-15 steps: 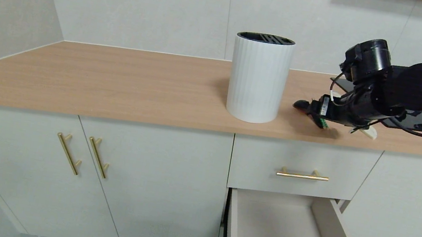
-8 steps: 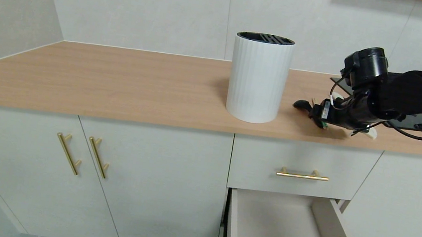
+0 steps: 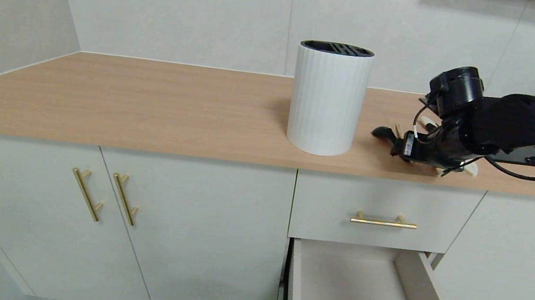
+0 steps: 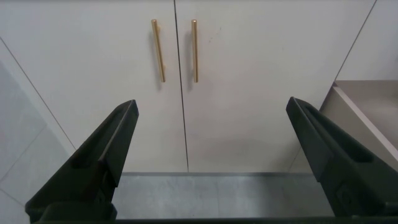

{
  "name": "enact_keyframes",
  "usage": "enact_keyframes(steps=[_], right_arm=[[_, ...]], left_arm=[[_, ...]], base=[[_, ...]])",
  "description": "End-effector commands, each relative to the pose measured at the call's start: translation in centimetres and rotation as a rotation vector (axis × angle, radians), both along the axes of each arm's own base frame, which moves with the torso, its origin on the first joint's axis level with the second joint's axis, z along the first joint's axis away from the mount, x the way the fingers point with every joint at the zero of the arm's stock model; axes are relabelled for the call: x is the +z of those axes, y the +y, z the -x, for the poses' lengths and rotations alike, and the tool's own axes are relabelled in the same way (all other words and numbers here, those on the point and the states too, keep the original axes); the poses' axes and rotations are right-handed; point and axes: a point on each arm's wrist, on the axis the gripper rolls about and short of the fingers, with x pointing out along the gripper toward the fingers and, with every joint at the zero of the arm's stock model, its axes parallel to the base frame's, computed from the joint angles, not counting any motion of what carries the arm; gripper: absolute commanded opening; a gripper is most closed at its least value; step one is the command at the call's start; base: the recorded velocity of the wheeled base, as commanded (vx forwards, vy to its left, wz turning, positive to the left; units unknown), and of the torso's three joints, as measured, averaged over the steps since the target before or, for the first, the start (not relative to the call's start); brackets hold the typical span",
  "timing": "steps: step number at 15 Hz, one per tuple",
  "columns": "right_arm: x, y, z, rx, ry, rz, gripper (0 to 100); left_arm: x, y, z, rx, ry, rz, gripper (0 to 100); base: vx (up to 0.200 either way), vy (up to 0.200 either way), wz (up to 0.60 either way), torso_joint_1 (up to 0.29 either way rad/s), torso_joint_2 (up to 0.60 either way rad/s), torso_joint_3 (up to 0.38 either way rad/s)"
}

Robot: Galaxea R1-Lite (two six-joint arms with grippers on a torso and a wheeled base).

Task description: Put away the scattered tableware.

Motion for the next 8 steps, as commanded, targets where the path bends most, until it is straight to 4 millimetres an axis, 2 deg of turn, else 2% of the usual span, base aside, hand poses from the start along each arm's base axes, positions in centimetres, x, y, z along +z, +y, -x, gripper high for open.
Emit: enact_keyframes(steps=[1,8], right_arm=[[-0.09,0.08,-0.03,0.001,0.002,0.0,0],[0.23,0.02,0.15,0.001,-0.006,-0.002,0]], left_arm=[[0.0,0.0,-0.01,0.0,0.001,-0.001,100],[0.0,0.0,-0.01,0.0,0.001,-0.001,100]], base=[[0.0,0.0,0.0,0.0,0.0,0.0],[0.0,0.0,0.0,0.0,0.0,0.0]])
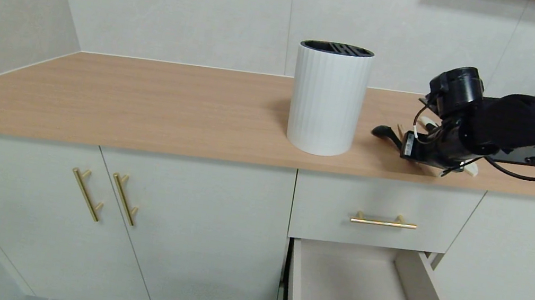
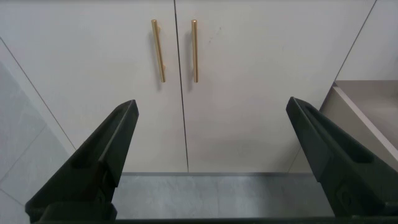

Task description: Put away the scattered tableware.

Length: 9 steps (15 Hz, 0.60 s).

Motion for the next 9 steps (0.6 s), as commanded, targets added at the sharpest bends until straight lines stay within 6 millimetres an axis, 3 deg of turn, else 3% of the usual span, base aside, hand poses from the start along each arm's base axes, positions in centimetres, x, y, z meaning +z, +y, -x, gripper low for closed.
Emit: enact_keyframes(steps=[1,4,7,9], right_arm=[[0.6,-0.1,0.4,0.0,-0.014,-0.006,0],[1.8,-0.3,1.0,-0.006,-0.04,-0.017,0],[4.7,-1.3,3.4,-0.011,-0.1,-0.038,0],[6.8,-2.6,7.7,-0.003,-0.115,-0.047,0]], left_arm=[[0.0,0.0,0.0,0.0,0.001,0.002,100],[0.0,0.0,0.0,0.0,0.001,0.002,100],[0.0,0.0,0.0,0.0,0.001,0.002,100],[0.0,0.0,0.0,0.0,0.001,0.0,100]], base=[[0.0,0.0,0.0,0.0,0.0,0.0],[0.0,0.0,0.0,0.0,0.0,0.0],[0.0,0.0,0.0,0.0,0.0,0.0],[0.0,0.0,0.0,0.0,0.0,0.0]])
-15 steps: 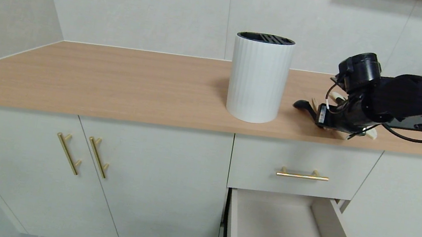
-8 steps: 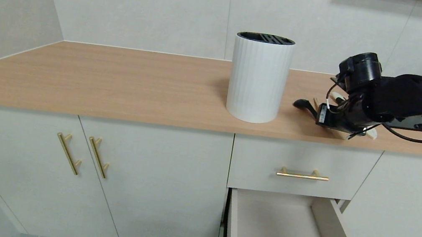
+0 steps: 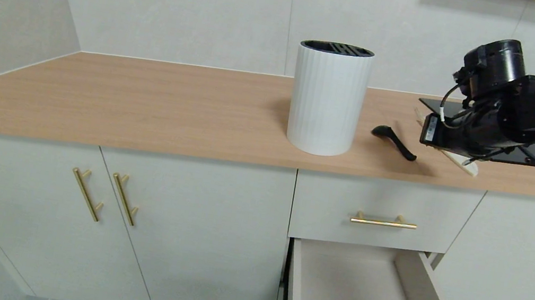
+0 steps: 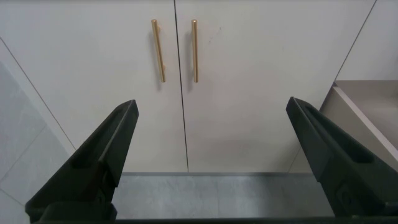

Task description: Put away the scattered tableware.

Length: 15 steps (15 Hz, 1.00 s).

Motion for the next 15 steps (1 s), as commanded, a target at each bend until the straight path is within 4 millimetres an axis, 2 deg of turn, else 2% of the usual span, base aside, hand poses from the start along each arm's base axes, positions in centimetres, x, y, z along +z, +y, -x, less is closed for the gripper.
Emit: enact_keyframes(steps=[1,2,3,4,5,7,10,11,15], right_arm=[[3.1,-1.7,5.4,0.006,-0.046,-0.018,0],[4.1,-2.3,8.0,0.024,-0.061,-0.03,0],[5.2,-3.1,12.0,0.093,-0.083,-0.062,0],[5.5,-3.2,13.7,0.132,-0.091,-0.078,0],[6.0,-3.7,17.3,0.195,-0.115,-0.103,0],[5.9,-4.3,21.9,0.266,-0.126,-0.112,0],[5.0,-5.1,26.1,0.387,-0.03,-0.075,0],[4.3,-5.5,27.4,0.46,0.053,-0.084,0],[2.8,-6.2,28.8,0.568,0.237,0.066,0]], left_arm=[[0.0,0.0,0.0,0.0,0.001,0.001,100],[0.0,0.0,0.0,0.0,0.001,0.001,100],[0.0,0.0,0.0,0.0,0.001,0.001,100],[0.0,0.0,0.0,0.0,0.001,0.001,100],[0.0,0.0,0.0,0.0,0.001,0.001,100],[0.0,0.0,0.0,0.0,0.001,0.001,100],[0.0,0.0,0.0,0.0,0.001,-0.001,100],[0.0,0.0,0.0,0.0,0.001,0.001,100],[0.0,0.0,0.0,0.0,0.001,0.001,100]], base=[[0.0,0.0,0.0,0.0,0.0,0.0],[0.0,0.0,0.0,0.0,0.0,0.0],[0.0,0.0,0.0,0.0,0.0,0.0],[0.0,0.0,0.0,0.0,0.0,0.0],[0.0,0.0,0.0,0.0,0.0,0.0],[0.0,0.0,0.0,0.0,0.0,0.0],[0.0,0.0,0.0,0.0,0.0,0.0],[0.0,0.0,0.0,0.0,0.0,0.0],[0.0,0.0,0.0,0.0,0.0,0.0]])
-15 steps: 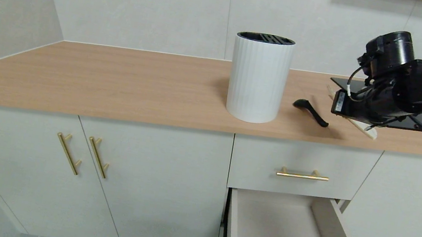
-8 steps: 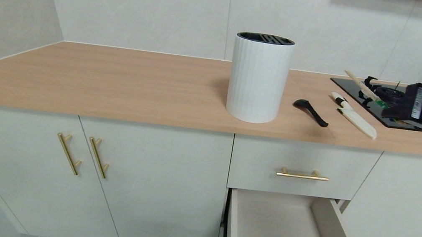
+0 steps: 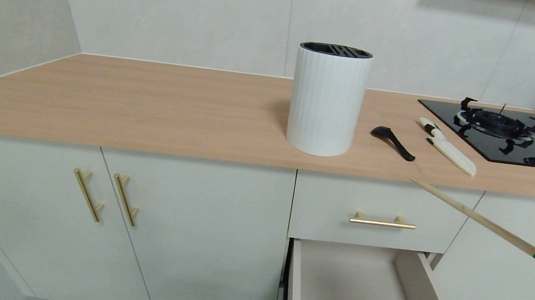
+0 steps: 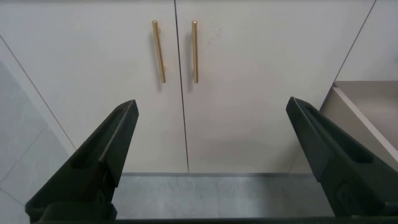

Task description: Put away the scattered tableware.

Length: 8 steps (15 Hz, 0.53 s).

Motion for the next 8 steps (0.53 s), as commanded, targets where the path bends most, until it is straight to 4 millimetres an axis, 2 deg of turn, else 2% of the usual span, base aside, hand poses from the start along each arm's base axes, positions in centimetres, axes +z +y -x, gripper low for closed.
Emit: enact_keyframes(steps=[1,3,4,5,8], right_arm=[[-0.5,-0.2,0.5,0.036,0.045,0.062,0],[-1.2,0.6,-0.8,0.043,0.102,0.085,0],[-2.2,1.6,-2.4,0.056,0.177,0.109,0],[-4.2,3.1,-4.9,0.063,0.291,0.16,0],[-8.6,5.9,-9.5,0.051,0.494,0.259,0]], left_arm=[[0.0,0.0,0.0,0.0,0.0,0.001,100],[0.0,0.0,0.0,0.0,0.0,0.001,100],[0.0,0.0,0.0,0.0,0.0,0.001,100],[0.0,0.0,0.0,0.0,0.0,0.001,100],[0.0,0.0,0.0,0.0,0.0,0.001,100]], base=[[0.0,0.0,0.0,0.0,0.0,0.0],[0.0,0.0,0.0,0.0,0.0,0.0],[0.0,0.0,0.0,0.0,0.0,0.0],[0.0,0.0,0.0,0.0,0.0,0.0],[0.0,0.0,0.0,0.0,0.0,0.0]])
